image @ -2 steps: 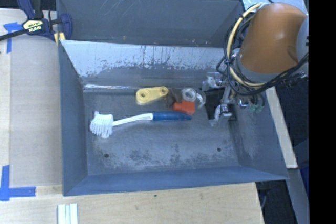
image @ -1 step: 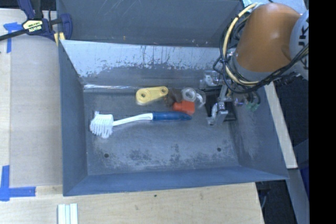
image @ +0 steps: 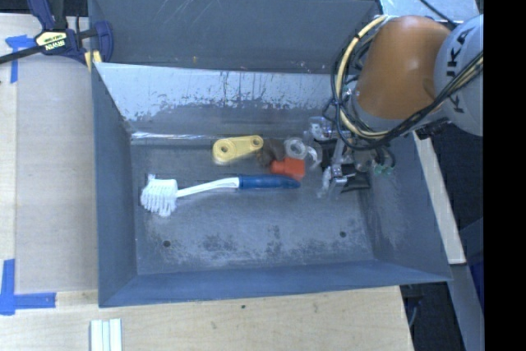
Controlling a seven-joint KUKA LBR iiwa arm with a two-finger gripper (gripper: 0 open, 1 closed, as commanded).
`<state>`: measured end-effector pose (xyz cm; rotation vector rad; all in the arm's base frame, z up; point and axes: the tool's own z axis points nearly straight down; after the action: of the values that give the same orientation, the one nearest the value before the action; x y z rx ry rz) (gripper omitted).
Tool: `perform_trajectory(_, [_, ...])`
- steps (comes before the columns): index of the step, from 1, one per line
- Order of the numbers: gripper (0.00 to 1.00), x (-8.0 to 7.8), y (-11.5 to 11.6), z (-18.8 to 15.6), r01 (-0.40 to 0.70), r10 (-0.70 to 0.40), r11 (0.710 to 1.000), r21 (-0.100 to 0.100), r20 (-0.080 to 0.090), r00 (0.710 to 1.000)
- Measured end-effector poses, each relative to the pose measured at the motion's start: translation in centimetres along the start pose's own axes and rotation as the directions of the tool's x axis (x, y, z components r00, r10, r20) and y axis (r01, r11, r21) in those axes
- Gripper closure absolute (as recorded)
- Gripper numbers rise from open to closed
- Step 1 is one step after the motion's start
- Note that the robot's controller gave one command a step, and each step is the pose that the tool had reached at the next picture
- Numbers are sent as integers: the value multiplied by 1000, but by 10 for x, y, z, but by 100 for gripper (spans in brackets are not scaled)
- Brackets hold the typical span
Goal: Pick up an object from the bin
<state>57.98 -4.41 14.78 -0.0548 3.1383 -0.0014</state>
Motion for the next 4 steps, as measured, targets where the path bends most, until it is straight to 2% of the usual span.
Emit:
perform_trajectory(1, [0, -2, 5, 2, -60, 60, 998, 0, 3, 998])
perform_trajectory(2, [0, 11, 30, 77, -35, 35, 999, -1, 2, 999])
perform_trajectory(3, [100, -3, 16, 78, -97, 97, 995, 1, 23, 995])
perform_trajectory(4, [100, -3, 16, 78, -96, 96, 995, 1, 23, 995])
